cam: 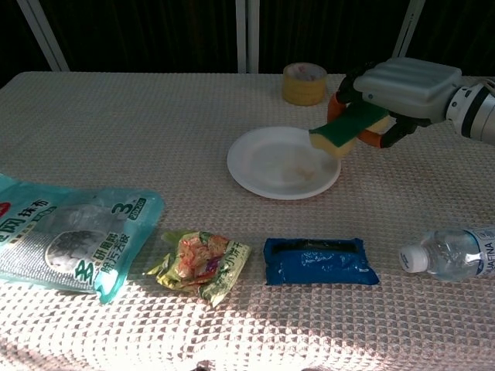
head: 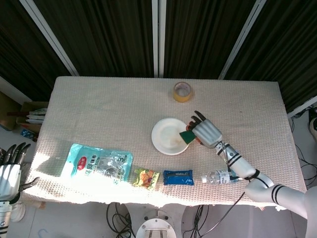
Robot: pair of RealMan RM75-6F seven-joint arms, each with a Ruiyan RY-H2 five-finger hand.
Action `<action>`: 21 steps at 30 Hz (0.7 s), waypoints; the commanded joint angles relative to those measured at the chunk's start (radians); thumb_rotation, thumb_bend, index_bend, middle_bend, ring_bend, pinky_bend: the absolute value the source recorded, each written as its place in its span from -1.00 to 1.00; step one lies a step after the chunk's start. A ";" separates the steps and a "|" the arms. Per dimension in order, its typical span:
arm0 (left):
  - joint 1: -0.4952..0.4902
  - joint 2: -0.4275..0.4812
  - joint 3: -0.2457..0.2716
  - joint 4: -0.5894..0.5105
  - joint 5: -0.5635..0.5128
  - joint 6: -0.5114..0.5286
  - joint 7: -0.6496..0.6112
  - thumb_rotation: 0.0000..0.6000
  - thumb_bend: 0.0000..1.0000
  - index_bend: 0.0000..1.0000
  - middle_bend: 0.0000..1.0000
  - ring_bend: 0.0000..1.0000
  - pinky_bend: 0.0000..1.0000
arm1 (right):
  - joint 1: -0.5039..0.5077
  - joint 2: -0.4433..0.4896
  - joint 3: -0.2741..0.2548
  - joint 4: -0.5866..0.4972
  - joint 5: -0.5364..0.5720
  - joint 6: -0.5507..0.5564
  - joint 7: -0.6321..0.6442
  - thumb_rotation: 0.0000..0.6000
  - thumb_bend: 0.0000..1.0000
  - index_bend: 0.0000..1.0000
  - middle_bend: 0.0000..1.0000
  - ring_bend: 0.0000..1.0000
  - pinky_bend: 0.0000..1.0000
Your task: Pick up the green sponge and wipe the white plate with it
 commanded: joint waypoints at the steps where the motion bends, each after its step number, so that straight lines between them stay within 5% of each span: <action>1: 0.003 -0.001 0.001 0.006 -0.005 -0.001 -0.006 1.00 -0.95 -0.80 -0.87 -0.88 -0.68 | 0.086 -0.054 0.027 0.025 0.016 -0.096 -0.098 1.00 -0.05 0.21 -0.29 -0.64 -0.80; 9: 0.009 -0.012 0.006 0.041 -0.018 -0.012 -0.041 1.00 -0.95 -0.81 -0.87 -0.88 -0.68 | 0.137 -0.142 0.003 0.112 0.004 -0.121 -0.193 1.00 -0.05 0.23 -0.27 -0.63 -0.80; 21: 0.011 -0.030 0.008 0.067 -0.020 -0.022 -0.064 1.00 -0.95 -0.81 -0.87 -0.88 -0.68 | 0.084 -0.111 -0.049 0.086 0.017 -0.067 -0.180 1.00 -0.05 0.25 -0.24 -0.59 -0.79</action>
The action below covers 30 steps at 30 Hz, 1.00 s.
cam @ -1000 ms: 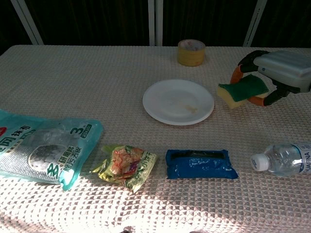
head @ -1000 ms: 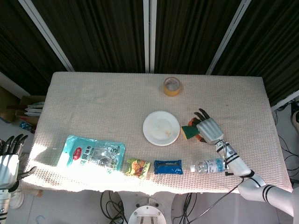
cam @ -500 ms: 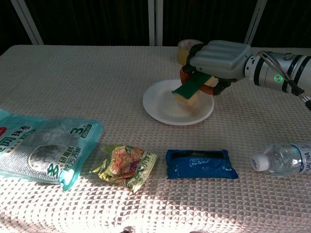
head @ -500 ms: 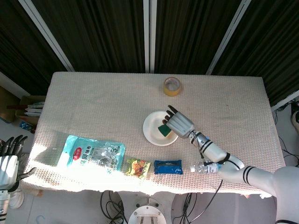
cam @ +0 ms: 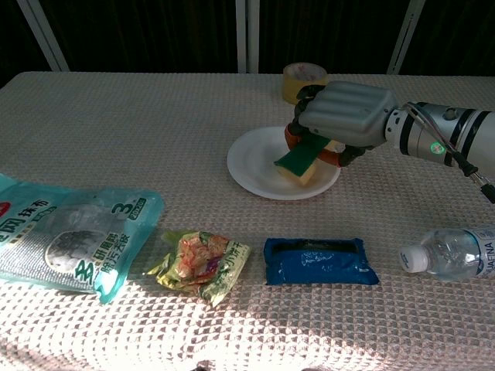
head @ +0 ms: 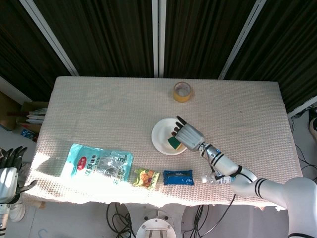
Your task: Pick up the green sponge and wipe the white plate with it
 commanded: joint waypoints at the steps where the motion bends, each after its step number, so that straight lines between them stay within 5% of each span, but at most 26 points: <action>1: -0.002 -0.004 0.002 -0.001 0.004 -0.004 0.003 1.00 -0.95 -0.81 -0.87 -0.88 -0.68 | -0.005 -0.010 -0.010 0.020 0.017 -0.020 0.002 1.00 -0.04 0.25 -0.24 -0.59 -0.79; 20: -0.002 -0.006 -0.003 -0.006 0.000 -0.005 0.009 1.00 -0.95 -0.81 -0.87 -0.88 -0.68 | 0.000 0.036 -0.034 -0.013 0.024 -0.031 -0.011 1.00 -0.02 0.28 -0.24 -0.59 -0.90; 30: -0.003 -0.003 -0.007 -0.004 -0.003 -0.004 0.007 1.00 -0.95 -0.81 -0.87 -0.88 -0.68 | 0.019 -0.020 0.020 0.078 0.073 -0.021 -0.060 1.00 -0.02 0.28 -0.24 -0.59 -0.96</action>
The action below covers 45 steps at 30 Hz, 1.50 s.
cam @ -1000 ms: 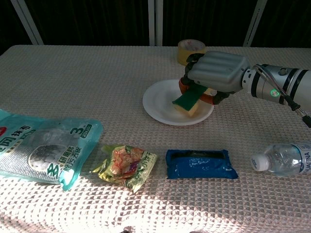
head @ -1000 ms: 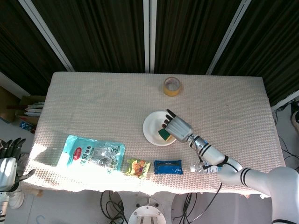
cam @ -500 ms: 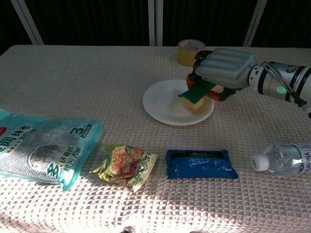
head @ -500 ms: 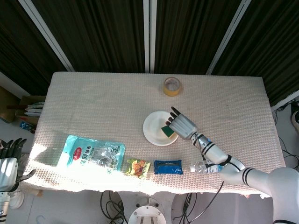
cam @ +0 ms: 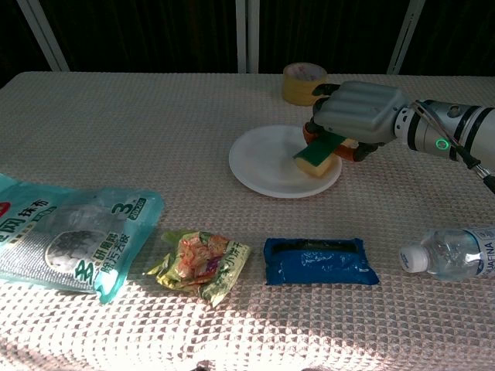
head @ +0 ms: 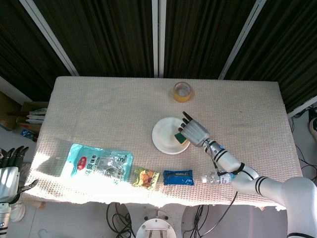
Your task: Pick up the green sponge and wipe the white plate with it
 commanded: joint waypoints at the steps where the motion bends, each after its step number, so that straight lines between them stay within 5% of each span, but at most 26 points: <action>1: 0.001 0.000 0.001 0.001 0.001 -0.001 -0.002 1.00 -0.95 -0.81 -0.87 -0.88 -0.68 | 0.003 -0.003 0.013 -0.006 0.006 0.021 -0.002 1.00 -0.02 0.28 -0.24 -0.59 -0.96; 13: 0.005 -0.004 0.002 0.005 -0.007 -0.003 -0.004 1.00 -0.95 -0.81 -0.87 -0.88 -0.68 | 0.015 -0.009 -0.020 -0.043 0.001 -0.022 0.010 1.00 -0.02 0.28 -0.23 -0.58 -0.97; 21: 0.005 -0.002 0.004 0.005 -0.002 0.000 -0.003 1.00 -0.95 -0.81 -0.87 -0.88 -0.68 | 0.048 -0.077 0.041 0.081 0.051 -0.025 -0.005 1.00 -0.02 0.28 -0.22 -0.58 -0.98; 33: 0.007 -0.007 0.003 0.016 -0.004 -0.003 -0.015 1.00 -0.95 -0.81 -0.87 -0.88 -0.68 | 0.052 -0.049 -0.013 -0.022 0.006 -0.032 0.025 1.00 0.04 0.28 -0.21 -0.58 -1.00; 41: 0.011 -0.010 0.004 0.024 -0.004 0.001 -0.021 1.00 -0.95 -0.81 -0.87 -0.88 -0.68 | 0.071 -0.116 0.046 0.109 0.069 -0.034 -0.036 1.00 0.05 0.28 -0.21 -0.58 -1.00; 45: 0.011 -0.013 0.002 0.032 -0.003 0.003 -0.030 1.00 -0.95 -0.81 -0.87 -0.88 -0.68 | 0.058 -0.103 0.044 0.083 0.060 0.005 -0.019 1.00 0.05 0.28 -0.21 -0.58 -1.00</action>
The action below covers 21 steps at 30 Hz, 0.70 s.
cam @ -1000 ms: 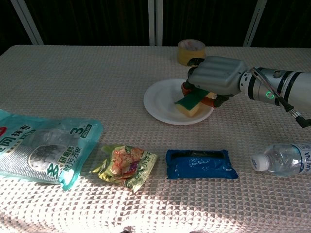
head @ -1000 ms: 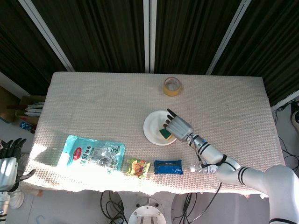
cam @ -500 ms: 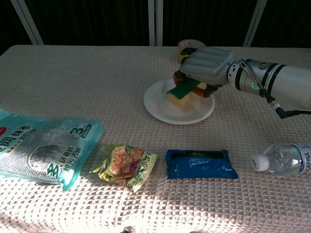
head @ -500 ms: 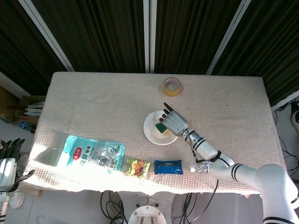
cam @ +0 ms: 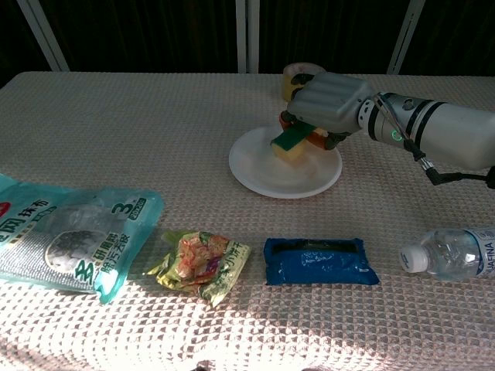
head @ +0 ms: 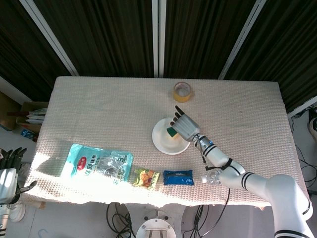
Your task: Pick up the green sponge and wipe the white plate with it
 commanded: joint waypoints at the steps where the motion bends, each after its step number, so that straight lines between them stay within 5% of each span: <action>1: 0.000 -0.003 -0.001 0.007 -0.001 -0.002 -0.005 1.00 -0.95 -0.81 -0.87 -0.88 -0.68 | -0.018 0.028 -0.014 -0.064 -0.017 0.038 0.032 1.00 0.06 0.28 -0.21 -0.58 -1.00; 9: -0.005 -0.014 -0.002 0.021 -0.002 -0.011 -0.018 1.00 -0.95 -0.81 -0.87 -0.88 -0.68 | -0.064 0.140 -0.079 -0.225 -0.043 0.046 0.014 1.00 0.06 0.28 -0.19 -0.55 -1.00; 21: 0.006 -0.011 -0.001 0.020 -0.010 -0.003 -0.019 1.00 -0.95 -0.81 -0.87 -0.88 -0.68 | -0.028 0.053 -0.025 -0.078 0.028 0.007 -0.088 1.00 0.06 0.28 -0.19 -0.54 -1.00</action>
